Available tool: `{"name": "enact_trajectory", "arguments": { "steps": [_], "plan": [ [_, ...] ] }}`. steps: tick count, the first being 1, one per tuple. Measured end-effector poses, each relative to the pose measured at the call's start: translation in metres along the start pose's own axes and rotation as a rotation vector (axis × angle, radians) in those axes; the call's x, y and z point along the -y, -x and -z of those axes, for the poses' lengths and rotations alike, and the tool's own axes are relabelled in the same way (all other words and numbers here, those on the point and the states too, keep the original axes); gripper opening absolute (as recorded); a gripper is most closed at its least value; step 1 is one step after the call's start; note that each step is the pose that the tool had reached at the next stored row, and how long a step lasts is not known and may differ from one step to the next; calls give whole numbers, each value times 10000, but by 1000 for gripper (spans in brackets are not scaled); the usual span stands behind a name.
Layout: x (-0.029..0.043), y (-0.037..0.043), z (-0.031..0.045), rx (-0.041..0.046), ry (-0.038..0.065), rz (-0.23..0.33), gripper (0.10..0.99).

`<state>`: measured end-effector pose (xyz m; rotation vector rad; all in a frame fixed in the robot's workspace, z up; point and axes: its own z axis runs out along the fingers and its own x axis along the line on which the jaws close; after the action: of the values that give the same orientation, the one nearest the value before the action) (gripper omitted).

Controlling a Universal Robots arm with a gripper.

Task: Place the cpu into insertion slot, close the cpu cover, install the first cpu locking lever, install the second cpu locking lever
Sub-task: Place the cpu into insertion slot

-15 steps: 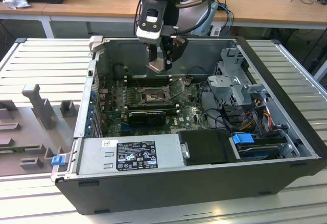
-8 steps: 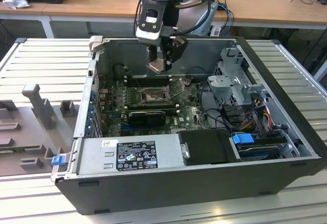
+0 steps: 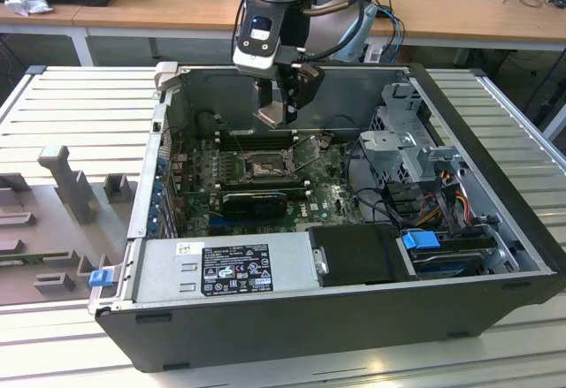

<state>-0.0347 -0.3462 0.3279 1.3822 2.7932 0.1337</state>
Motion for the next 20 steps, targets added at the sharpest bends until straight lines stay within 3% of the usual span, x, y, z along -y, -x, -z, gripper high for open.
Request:
{"name": "enact_trajectory", "arguments": {
  "steps": [20],
  "plan": [
    [2,0,-17,43,9,-497,529]
  ]
}}
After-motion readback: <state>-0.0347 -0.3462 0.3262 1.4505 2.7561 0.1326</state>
